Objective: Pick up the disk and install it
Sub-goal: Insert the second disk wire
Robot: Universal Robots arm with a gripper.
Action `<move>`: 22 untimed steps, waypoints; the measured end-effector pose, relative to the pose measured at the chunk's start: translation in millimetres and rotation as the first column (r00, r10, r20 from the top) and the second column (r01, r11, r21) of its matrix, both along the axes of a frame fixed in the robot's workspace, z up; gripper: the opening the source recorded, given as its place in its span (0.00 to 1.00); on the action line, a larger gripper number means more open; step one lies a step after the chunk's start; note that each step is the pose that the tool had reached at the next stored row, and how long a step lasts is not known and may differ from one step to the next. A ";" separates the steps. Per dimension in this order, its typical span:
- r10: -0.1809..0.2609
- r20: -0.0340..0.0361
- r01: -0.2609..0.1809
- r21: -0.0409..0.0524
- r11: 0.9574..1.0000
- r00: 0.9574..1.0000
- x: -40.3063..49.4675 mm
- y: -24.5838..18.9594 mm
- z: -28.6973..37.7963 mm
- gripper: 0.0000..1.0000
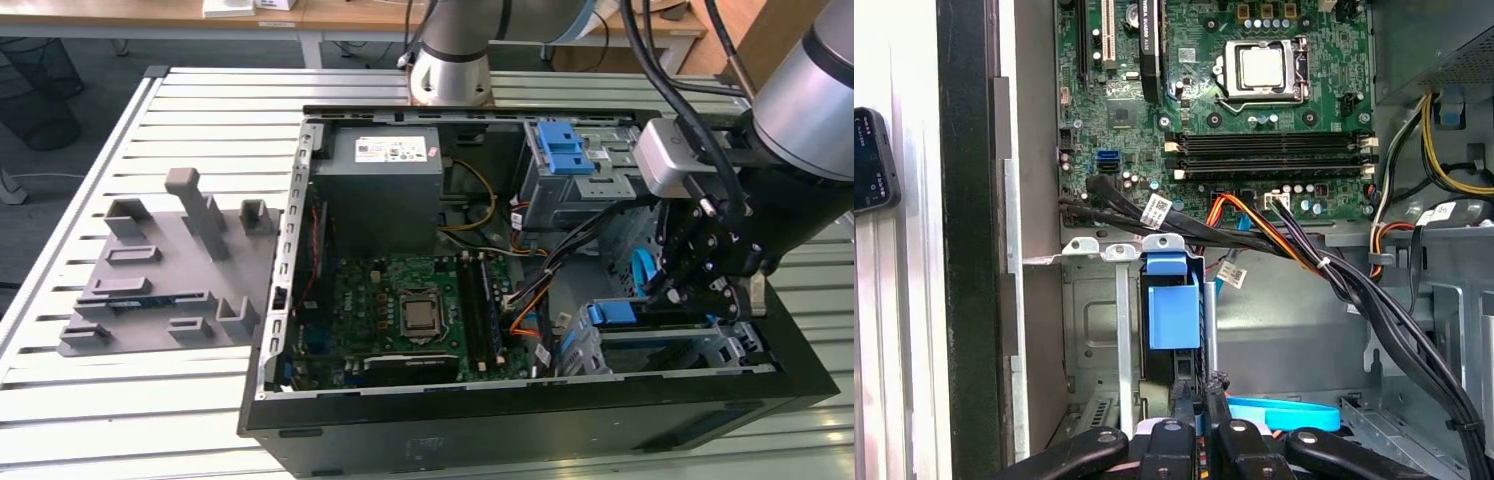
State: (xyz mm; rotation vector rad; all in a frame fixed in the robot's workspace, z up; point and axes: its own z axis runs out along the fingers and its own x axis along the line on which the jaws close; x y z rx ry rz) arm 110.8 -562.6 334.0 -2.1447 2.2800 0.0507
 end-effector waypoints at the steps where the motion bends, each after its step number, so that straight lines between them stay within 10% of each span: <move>1: -0.001 0.000 0.001 0.000 1.000 1.000 0.1 0.0 -0.3 0.16; 16: -0.005 0.000 0.005 0.001 1.000 1.000 0.8 0.0 -4.7 0.17; 22: -0.005 0.000 0.005 0.000 1.000 1.000 0.8 0.0 3.5 0.23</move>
